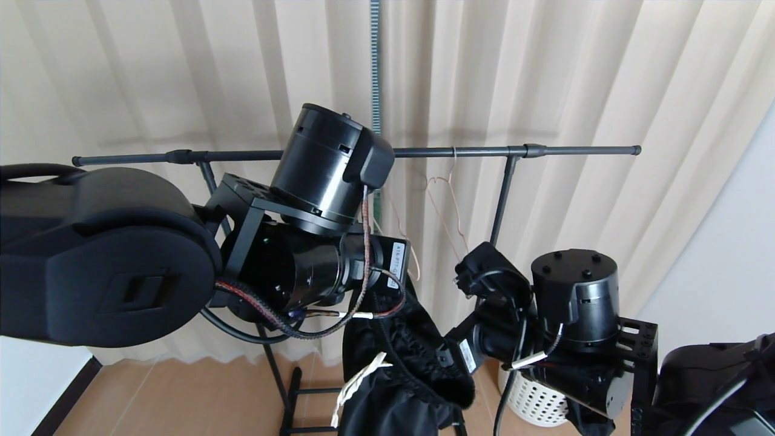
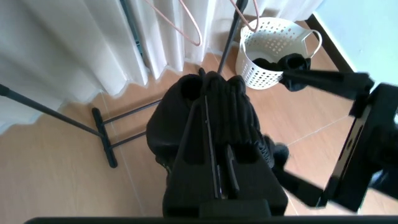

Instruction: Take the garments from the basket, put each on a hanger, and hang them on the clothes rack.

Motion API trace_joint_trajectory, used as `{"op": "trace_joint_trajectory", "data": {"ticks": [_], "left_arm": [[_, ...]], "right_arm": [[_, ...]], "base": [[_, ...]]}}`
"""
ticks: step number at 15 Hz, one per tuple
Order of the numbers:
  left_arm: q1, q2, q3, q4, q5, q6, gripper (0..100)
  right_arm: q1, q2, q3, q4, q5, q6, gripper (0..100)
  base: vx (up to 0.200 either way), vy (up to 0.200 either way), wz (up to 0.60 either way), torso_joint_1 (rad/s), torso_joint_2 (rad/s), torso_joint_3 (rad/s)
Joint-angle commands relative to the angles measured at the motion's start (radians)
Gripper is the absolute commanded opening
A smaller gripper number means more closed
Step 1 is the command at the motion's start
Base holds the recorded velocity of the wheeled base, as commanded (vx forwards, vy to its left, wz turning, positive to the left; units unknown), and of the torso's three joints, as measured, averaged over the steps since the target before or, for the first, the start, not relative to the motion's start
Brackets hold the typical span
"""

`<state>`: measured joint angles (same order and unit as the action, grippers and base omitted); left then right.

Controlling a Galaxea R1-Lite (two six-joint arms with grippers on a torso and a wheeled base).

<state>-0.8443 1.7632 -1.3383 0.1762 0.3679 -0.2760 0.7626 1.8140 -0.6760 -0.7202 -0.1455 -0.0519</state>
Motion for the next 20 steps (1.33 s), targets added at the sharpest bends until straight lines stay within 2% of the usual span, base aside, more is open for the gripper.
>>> {"op": "trace_joint_trajectory", "data": {"ticks": [1,4,7,15,16,20], "left_arm": [[0.011,-0.008,0.002,0.0,0.0,-0.002,0],[0.011,-0.01,0.005,0.0,0.0,-0.005,0],[0.011,-0.01,0.007,0.0,0.0,-0.005,0],[0.011,-0.014,0.008,0.0,-0.001,-0.005,0],[0.011,-0.013,0.008,0.0,-0.001,-0.005,0],[0.011,-0.014,0.011,0.0,-0.001,-0.006,0]], "right_arm": [[-0.023,-0.013,0.009,0.07,0.003,-0.059,100],[-0.019,-0.001,0.045,0.065,0.018,-0.065,100],[-0.02,0.008,0.072,0.064,0.127,-0.085,100],[-0.055,0.11,0.075,0.059,0.141,-0.132,100],[-0.055,0.122,0.067,0.058,0.144,-0.131,0],[-0.071,0.157,0.072,-0.038,0.147,-0.129,0]], "base": [[0.0,0.0,0.0,0.0,0.0,0.0],[0.0,0.0,0.0,0.0,0.0,0.0],[0.0,0.0,0.0,0.0,0.0,0.0],[0.0,0.0,0.0,0.0,0.0,0.0],[0.0,0.0,0.0,0.0,0.0,0.0],[0.0,0.0,0.0,0.0,0.0,0.0]]}}
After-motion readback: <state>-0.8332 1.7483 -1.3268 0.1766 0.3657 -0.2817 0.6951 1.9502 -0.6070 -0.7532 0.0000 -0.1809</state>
